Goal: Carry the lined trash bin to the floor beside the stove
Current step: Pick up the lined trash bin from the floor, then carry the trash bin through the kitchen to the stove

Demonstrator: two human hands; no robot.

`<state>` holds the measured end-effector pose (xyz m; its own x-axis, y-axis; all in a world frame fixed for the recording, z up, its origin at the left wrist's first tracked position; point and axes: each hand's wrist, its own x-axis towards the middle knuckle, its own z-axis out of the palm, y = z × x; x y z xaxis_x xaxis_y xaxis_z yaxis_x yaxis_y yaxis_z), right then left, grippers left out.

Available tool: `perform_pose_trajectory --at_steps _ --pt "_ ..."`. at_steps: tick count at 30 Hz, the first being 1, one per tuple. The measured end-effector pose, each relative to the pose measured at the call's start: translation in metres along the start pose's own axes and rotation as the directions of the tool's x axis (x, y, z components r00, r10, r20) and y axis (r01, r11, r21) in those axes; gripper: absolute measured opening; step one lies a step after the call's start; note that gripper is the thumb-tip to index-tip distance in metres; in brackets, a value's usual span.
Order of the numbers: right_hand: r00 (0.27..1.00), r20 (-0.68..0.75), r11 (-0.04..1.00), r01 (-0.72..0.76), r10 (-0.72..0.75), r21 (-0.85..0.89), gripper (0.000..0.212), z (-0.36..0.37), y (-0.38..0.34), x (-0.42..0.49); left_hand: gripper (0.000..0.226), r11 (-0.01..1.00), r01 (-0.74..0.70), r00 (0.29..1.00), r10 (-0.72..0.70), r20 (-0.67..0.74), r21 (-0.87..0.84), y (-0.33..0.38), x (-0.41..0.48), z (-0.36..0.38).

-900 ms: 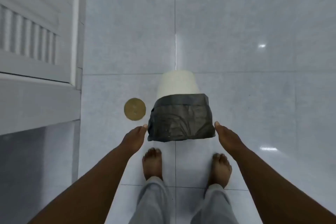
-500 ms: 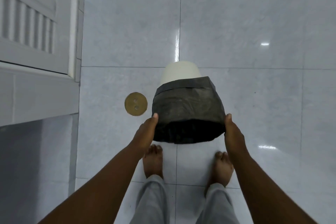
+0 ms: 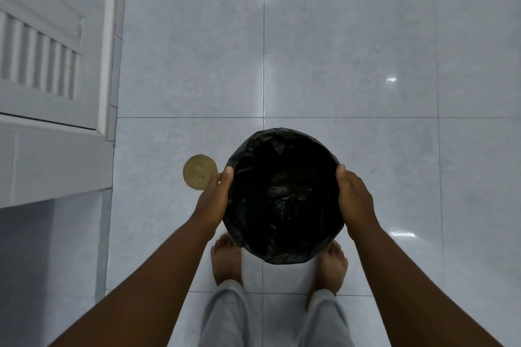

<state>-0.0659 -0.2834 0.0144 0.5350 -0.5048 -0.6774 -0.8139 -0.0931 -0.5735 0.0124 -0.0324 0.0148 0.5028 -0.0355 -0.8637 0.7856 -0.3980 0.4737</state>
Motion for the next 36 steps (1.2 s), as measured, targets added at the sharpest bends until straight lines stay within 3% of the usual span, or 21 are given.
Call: perform_pose_trajectory --at_steps 2,4,10,12,16,20,24,30,36 --pt "0.999 0.003 0.999 -0.032 0.032 -0.002 0.051 -0.001 0.007 0.005 0.082 1.0 0.01 1.0 -0.01 0.006 -0.019 -0.01 0.001 0.001" --pt "0.994 0.008 0.994 -0.111 0.111 0.005 0.069 -0.003 0.014 0.01 0.07 0.999 0.031 1.0 -0.031 0.001 -0.031 -0.02 0.002 0.004" --pt "0.975 0.083 0.926 -0.223 0.208 0.306 0.062 -0.022 0.035 0.023 0.05 0.98 0.082 0.989 -0.103 -0.11 -0.184 -0.039 0.012 -0.001" --pt "0.967 0.137 0.93 -0.246 0.216 0.273 0.067 -0.026 0.048 0.024 0.053 0.977 0.115 0.992 -0.122 -0.023 -0.182 -0.046 0.012 -0.002" --pt "0.891 0.409 0.952 -0.275 0.198 0.137 0.077 -0.026 0.049 0.009 0.072 0.968 0.195 0.965 -0.161 0.207 -0.156 -0.044 -0.005 0.005" --pt "0.877 0.446 0.958 -0.259 0.179 0.125 0.075 -0.043 0.031 -0.015 0.063 0.981 0.132 0.97 -0.098 0.223 -0.145 -0.029 -0.031 0.004" --pt "0.893 0.431 0.961 -0.22 0.128 0.17 0.074 -0.083 -0.011 -0.047 0.052 0.983 0.009 0.98 0.028 0.196 -0.181 0.027 -0.085 0.001" --pt "0.89 0.455 0.944 -0.14 -0.011 0.297 0.089 -0.18 -0.129 -0.12 0.065 0.944 -0.135 0.971 0.187 0.152 -0.3 0.174 -0.213 -0.008" --pt "0.933 0.314 0.903 0.026 -0.176 0.429 0.101 -0.299 -0.27 -0.201 0.076 0.896 -0.274 0.932 0.336 0.132 -0.35 0.312 -0.357 -0.013"
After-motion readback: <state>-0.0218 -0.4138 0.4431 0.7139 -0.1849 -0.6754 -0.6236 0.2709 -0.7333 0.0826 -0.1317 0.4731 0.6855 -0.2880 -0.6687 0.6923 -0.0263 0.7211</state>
